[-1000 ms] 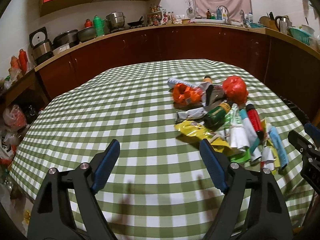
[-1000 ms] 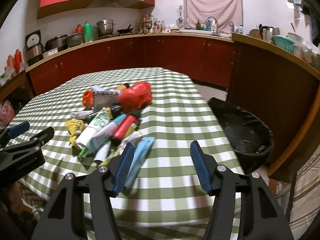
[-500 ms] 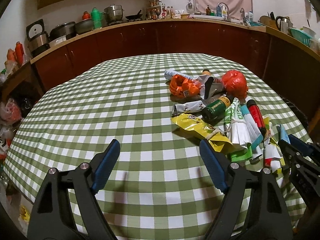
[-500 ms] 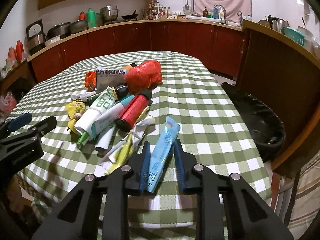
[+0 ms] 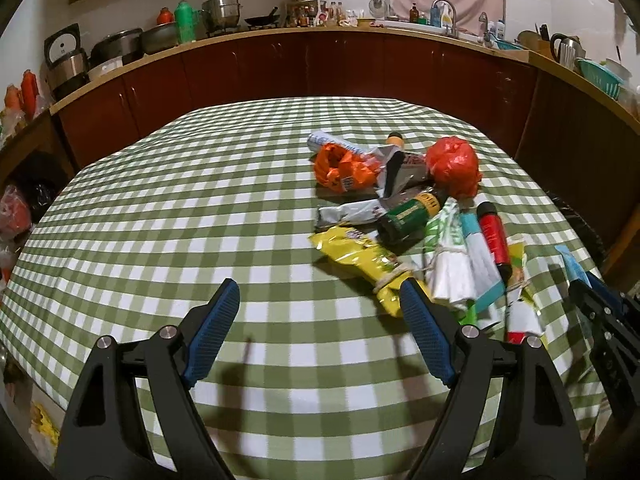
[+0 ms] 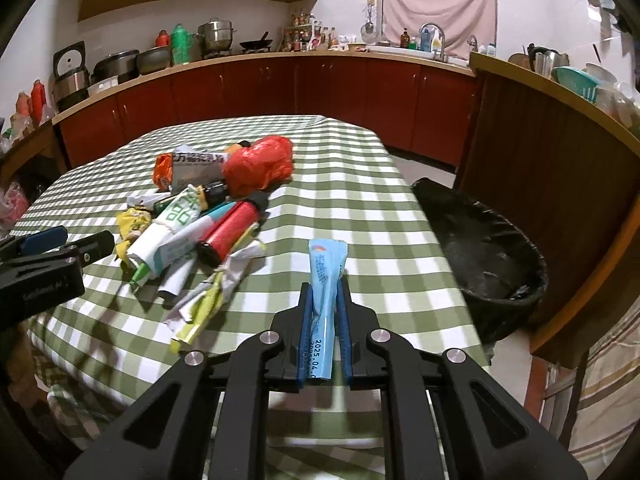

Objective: Collect trash
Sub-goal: 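Grasp the yellow snack wrapper with the left tool while the right tool holds the toothbrush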

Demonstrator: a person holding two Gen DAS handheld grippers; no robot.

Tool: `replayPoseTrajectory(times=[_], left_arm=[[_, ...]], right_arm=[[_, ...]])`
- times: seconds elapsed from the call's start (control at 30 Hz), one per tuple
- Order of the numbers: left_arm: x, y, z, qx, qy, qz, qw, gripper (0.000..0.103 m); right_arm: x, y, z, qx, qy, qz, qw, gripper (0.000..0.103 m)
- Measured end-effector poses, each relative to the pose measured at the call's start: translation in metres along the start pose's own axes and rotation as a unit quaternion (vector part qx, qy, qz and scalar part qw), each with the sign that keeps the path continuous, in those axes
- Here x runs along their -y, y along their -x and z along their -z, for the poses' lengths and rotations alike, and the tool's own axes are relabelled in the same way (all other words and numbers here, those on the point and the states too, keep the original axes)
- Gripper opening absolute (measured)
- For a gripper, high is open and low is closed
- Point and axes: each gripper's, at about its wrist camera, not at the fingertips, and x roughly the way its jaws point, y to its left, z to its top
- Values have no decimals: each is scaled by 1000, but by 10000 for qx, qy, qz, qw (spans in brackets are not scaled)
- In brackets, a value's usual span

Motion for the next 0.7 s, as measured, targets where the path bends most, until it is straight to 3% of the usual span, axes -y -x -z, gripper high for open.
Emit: replayPoseTrajectory(times=[0.3,0.7], left_arm=[[15,-16,-14,-134,-3,-102,9999,81],[2,-20,-9,-262,-143,-127,9995,81]], right_arm=[[10,-4,2,-45,-77,-94,9999,13],[11,-6,4,-106,-117,-183,9997,13]])
